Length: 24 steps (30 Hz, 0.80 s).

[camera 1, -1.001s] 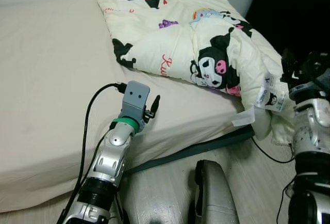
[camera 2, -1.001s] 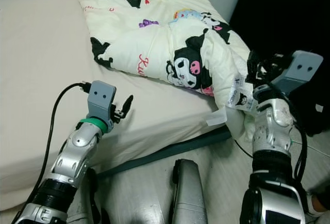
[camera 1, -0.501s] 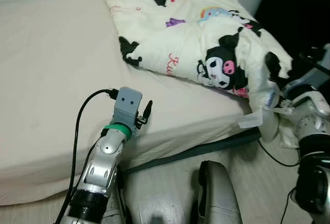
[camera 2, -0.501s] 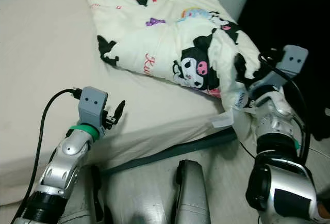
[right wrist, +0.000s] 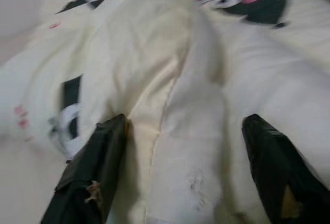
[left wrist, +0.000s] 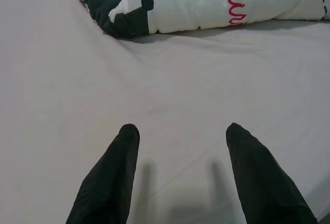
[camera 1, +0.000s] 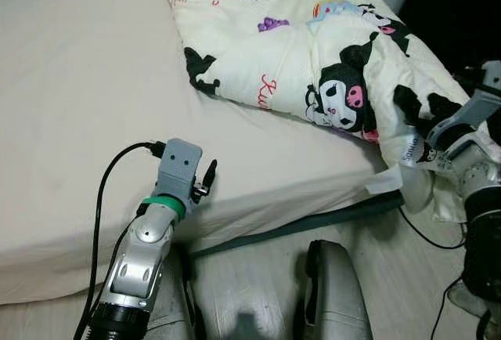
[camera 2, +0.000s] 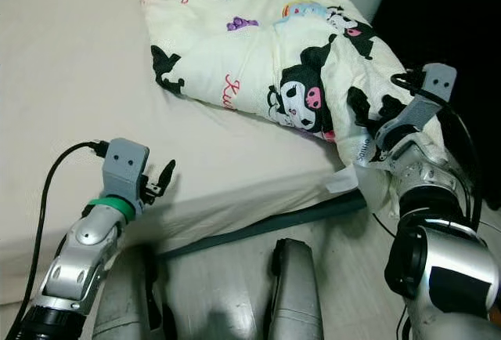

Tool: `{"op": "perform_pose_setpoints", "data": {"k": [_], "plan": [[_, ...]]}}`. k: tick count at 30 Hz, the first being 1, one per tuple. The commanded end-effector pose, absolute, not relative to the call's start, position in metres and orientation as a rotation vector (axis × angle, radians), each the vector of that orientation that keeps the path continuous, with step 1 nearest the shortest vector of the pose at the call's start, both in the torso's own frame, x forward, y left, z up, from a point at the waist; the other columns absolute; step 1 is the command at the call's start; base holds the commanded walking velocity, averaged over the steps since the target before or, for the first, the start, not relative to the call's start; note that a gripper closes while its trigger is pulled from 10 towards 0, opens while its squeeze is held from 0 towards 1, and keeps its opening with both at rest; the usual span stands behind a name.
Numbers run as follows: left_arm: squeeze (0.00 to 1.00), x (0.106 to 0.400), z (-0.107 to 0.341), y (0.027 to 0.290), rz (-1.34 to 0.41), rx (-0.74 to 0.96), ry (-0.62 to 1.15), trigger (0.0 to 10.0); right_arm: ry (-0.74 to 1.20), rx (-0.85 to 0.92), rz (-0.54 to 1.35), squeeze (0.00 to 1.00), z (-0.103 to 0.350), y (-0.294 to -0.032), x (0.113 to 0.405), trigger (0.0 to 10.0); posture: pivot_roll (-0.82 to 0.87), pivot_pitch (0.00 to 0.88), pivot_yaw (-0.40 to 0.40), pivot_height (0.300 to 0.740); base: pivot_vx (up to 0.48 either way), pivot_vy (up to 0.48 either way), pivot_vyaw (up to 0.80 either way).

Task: Clean up the room

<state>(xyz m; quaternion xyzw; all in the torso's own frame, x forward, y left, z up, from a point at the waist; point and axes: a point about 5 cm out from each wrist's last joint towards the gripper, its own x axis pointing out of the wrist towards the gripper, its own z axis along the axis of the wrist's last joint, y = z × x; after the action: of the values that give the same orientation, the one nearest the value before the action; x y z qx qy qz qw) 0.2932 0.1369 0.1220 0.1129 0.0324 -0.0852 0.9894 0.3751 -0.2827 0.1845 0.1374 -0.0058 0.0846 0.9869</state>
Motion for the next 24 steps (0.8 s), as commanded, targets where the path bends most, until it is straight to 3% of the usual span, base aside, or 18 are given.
{"op": "perform_pose_setpoints", "data": {"k": [1, 5, 13, 14, 15, 16, 17, 18, 21, 24], "plan": [[0.00, 0.289, 0.118, 0.139, -0.171, 0.233, 0.092, 10.0, 0.050, 0.273, 0.215, 0.00, 0.173, -0.275, 0.375, 0.0, 0.12, 0.154, 0.067, 0.519, 0.000, 0.000, 0.00], [0.00, 0.289, 0.119, 0.139, -0.171, 0.233, 0.093, 10.0, 0.054, 0.272, 0.235, 0.00, 0.171, -0.272, 0.375, 0.0, 0.11, 0.153, 0.068, 0.519, 0.000, 0.000, 0.00], [0.00, 0.293, 0.120, 0.131, -0.179, 0.217, 0.091, 10.0, 0.149, 0.210, 0.789, 0.00, 0.143, -0.221, 0.355, 0.0, 0.08, 0.142, 0.063, 0.519, 0.000, 0.000, 0.00], [0.00, 0.293, 0.120, 0.131, -0.179, 0.217, 0.091, 10.0, 0.149, 0.210, 0.789, 0.00, 0.143, -0.221, 0.355, 0.0, 0.08, 0.142, 0.063, 0.519, 0.000, 0.000, 0.00], [0.00, 0.294, 0.120, 0.130, -0.179, 0.213, 0.091, 10.0, 0.176, 0.220, 0.941, 0.00, 0.136, -0.205, 0.345, 0.0, 0.07, 0.141, 0.060, 0.519, 0.000, 0.000, 0.00], [0.00, 0.294, 0.120, 0.130, -0.179, 0.213, 0.091, 10.0, 0.176, 0.220, 0.941, 0.00, 0.136, -0.205, 0.345, 0.0, 0.07, 0.141, 0.060, 0.519, 0.000, 0.000, 0.00], [0.00, 0.295, 0.120, 0.129, -0.179, 0.211, 0.092, 10.0, 0.205, 0.219, 1.046, 0.00, 0.132, -0.190, 0.336, 6.5, 0.06, 0.140, 0.057, 0.519, 0.000, 0.000, 0.00], [0.00, 0.295, 0.119, 0.128, -0.180, 0.209, 0.093, 10.0, 0.231, 0.217, 1.146, 0.00, 0.129, -0.176, 0.326, 10.0, 0.06, 0.140, 0.055, 0.519, 0.000, 0.000, 0.00], [0.00, 0.296, 0.119, 0.128, -0.180, 0.208, 0.093, 10.0, 0.249, 0.218, 1.208, 0.00, 0.126, -0.166, 0.318, 10.0, 0.06, 0.139, 0.055, 0.519, 0.000, 0.000, 0.00], [0.00, 0.296, 0.119, 0.126, -0.183, 0.204, 0.094, 10.0, 0.326, 0.204, 1.455, 0.00, 0.116, -0.131, 0.281, 10.0, 0.05, 0.134, 0.052, 0.519, 0.000, 0.000, 0.00]]}}
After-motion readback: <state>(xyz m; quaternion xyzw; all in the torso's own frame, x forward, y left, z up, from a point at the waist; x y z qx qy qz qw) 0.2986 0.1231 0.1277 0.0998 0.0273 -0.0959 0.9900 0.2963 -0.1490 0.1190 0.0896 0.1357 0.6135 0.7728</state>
